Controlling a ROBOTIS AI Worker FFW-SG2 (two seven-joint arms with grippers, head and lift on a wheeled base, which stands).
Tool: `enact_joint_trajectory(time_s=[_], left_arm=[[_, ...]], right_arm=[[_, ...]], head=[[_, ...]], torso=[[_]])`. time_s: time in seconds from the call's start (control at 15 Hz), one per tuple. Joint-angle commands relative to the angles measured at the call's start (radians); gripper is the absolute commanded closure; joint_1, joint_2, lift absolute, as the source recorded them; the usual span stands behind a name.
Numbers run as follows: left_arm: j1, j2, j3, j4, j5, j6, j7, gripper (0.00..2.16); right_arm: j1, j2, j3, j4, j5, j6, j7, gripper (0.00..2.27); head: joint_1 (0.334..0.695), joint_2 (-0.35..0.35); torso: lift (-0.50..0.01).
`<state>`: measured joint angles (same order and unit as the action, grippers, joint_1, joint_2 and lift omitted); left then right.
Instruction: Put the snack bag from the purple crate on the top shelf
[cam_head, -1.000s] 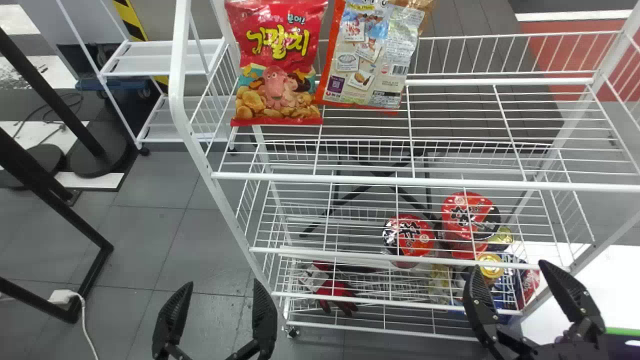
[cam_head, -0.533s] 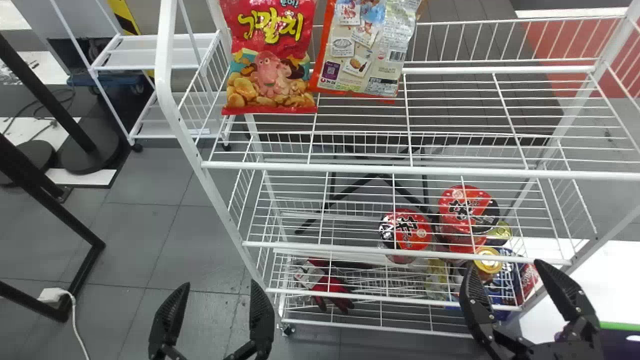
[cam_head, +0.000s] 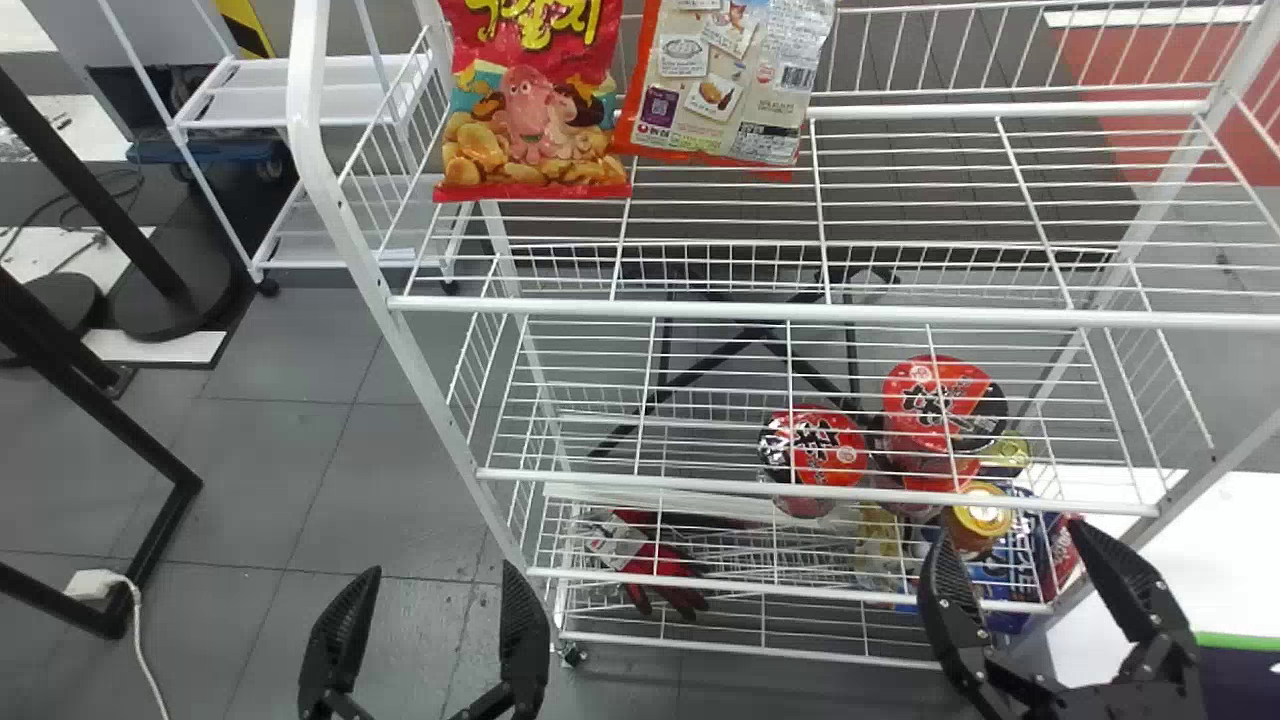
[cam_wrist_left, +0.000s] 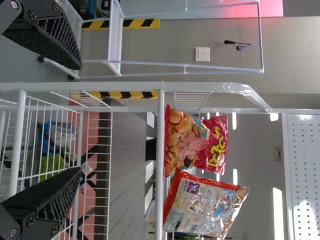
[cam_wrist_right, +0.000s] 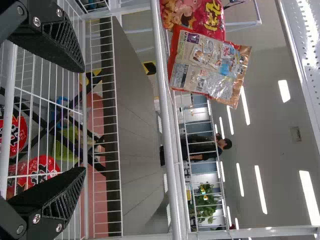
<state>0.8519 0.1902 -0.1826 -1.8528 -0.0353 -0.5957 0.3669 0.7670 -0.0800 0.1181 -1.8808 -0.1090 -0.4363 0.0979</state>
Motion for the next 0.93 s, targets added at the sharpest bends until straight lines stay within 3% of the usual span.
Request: enact_joint_trajectory(time_s=[0.0,0.87], left_arm=[[-0.001,0.000,0.000,0.001,0.000,0.000,0.001,0.09],[-0.010,-0.005,0.000,0.012,0.000,0.003,0.000,0.09]], right_arm=[[0.000,-0.001,0.000,0.002,0.000,0.000,-0.001,0.12],[-0.011,0.000,0.005,0.028,0.002,-0.015,-0.001,0.12]], head=[[0.695,0.107],[0.695,0.110]], torso=[[-0.183],[-0.236]])
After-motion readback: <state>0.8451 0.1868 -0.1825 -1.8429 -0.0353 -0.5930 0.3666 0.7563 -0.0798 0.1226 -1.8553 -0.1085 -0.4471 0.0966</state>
